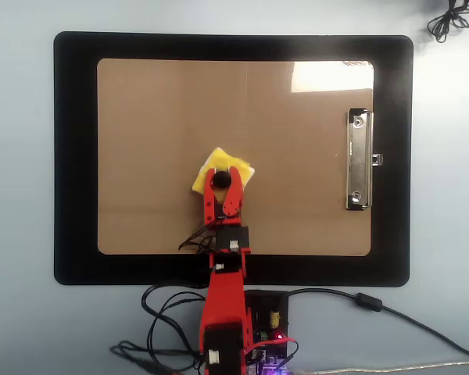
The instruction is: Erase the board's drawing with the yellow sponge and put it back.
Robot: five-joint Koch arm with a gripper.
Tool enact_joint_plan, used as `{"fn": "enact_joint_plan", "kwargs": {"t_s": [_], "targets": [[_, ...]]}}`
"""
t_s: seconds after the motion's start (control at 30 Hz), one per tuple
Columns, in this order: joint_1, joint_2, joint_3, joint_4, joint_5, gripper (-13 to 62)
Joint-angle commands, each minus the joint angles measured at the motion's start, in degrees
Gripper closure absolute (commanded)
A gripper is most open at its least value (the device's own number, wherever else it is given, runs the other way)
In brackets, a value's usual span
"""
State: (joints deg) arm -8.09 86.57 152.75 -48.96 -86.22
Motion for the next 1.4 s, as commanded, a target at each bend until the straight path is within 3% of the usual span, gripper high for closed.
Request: {"fn": "enact_joint_plan", "kwargs": {"t_s": [0.0, 0.13, 0.2, 0.47, 0.57, 0.63, 0.8, 0.9, 1.23, 1.37], "targets": [[-0.2, -6.8, -6.5, -2.1, -1.3, 57.6], [1.0, -23.7, -23.7, -2.5, -1.5, 57.6], [1.1, -25.4, -24.3, -3.6, -1.6, 57.6], [-0.2, -1.2, 4.8, -7.2, -1.5, 57.6], [-0.6, 3.3, 7.8, -6.9, -1.5, 57.6], [-0.5, 0.7, 3.9, -5.9, -1.4, 57.6], [-0.2, -18.9, -19.9, -3.8, -1.3, 57.6], [-0.4, -24.1, -25.1, -3.8, -1.4, 57.6], [-5.8, 1.7, 5.0, -3.9, -1.7, 57.6], [-5.4, -0.8, 0.6, -3.6, -1.7, 57.6]]}}
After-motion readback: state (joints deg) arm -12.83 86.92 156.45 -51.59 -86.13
